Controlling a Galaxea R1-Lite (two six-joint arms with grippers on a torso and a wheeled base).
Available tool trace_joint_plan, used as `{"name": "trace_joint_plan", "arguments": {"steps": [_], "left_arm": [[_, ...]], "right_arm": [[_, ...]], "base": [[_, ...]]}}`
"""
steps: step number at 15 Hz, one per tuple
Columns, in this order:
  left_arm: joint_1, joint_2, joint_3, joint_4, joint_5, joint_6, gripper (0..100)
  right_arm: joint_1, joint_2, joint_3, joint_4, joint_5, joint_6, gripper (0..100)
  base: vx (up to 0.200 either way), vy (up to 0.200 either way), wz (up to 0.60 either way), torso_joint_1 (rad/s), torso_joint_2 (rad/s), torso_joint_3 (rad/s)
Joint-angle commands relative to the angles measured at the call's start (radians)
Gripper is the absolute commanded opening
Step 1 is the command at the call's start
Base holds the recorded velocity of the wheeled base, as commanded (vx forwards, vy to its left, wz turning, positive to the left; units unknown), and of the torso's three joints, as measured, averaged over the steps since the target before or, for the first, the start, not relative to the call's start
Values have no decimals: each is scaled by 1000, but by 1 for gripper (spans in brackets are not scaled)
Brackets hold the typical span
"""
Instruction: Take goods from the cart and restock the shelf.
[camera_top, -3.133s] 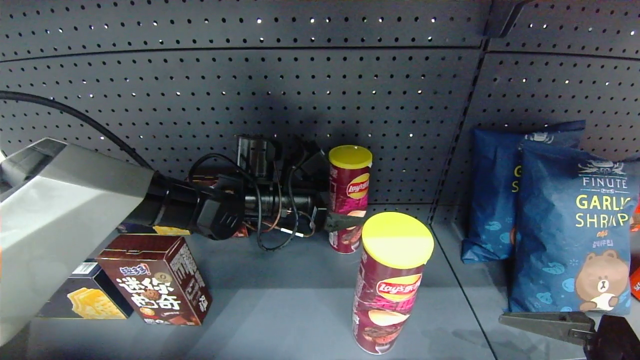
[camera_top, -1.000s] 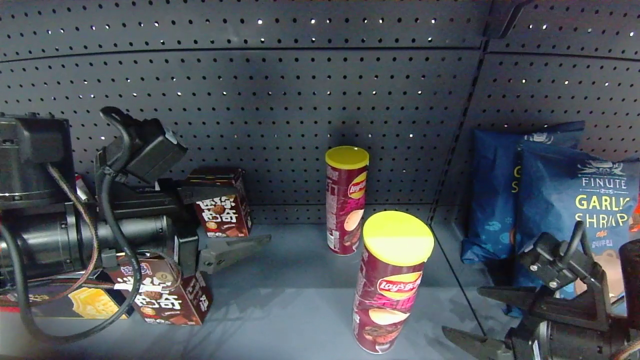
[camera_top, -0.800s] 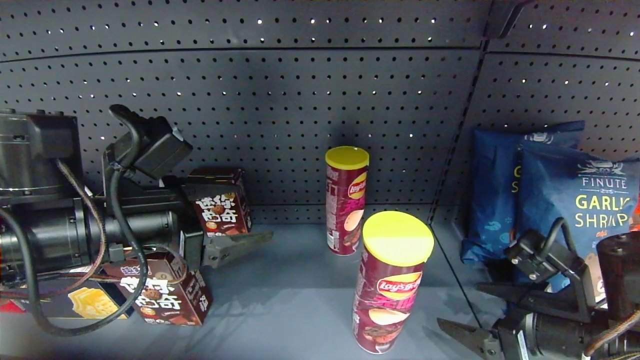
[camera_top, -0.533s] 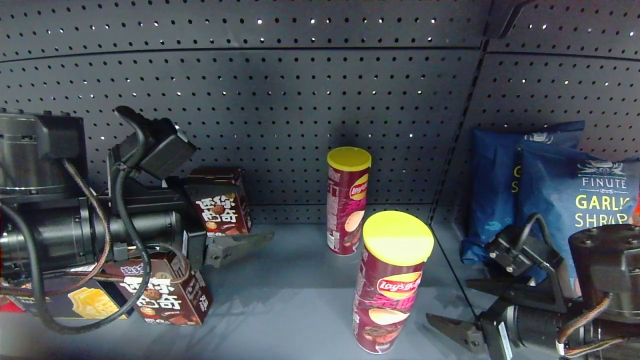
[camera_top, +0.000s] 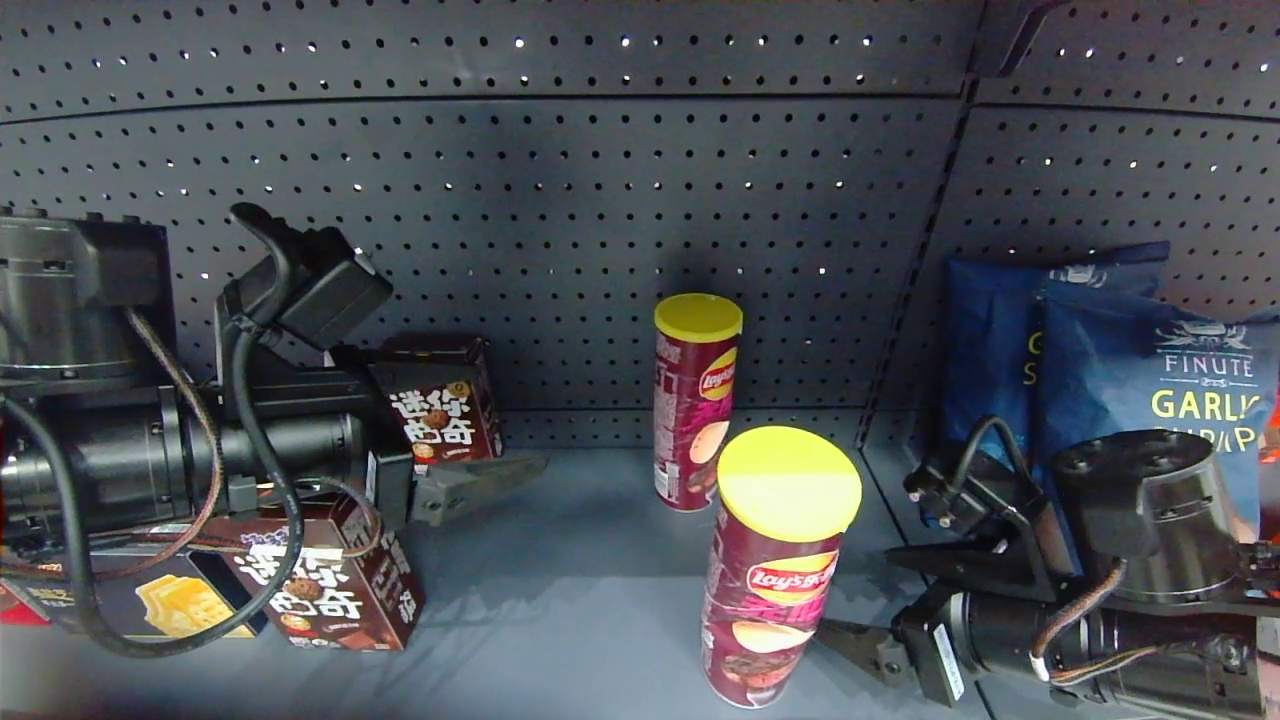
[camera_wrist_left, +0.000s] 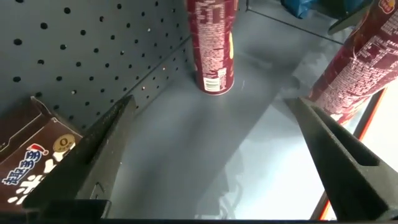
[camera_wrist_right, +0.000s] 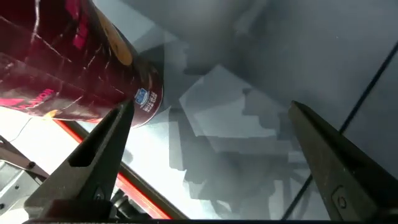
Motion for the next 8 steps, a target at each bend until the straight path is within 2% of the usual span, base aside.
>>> {"name": "trace_joint_plan", "arguments": {"steps": [1,8], "left_arm": [[0,3,0,-1,0,0,100],[0,1,11,-1,0,0,100]], "right_arm": [[3,24,-11,-1,0,-1,100],[3,61,-44,-1,0,-23,100]], "base": [[0,0,0,0,0,0],[0,0,0,0,0,0]]}}
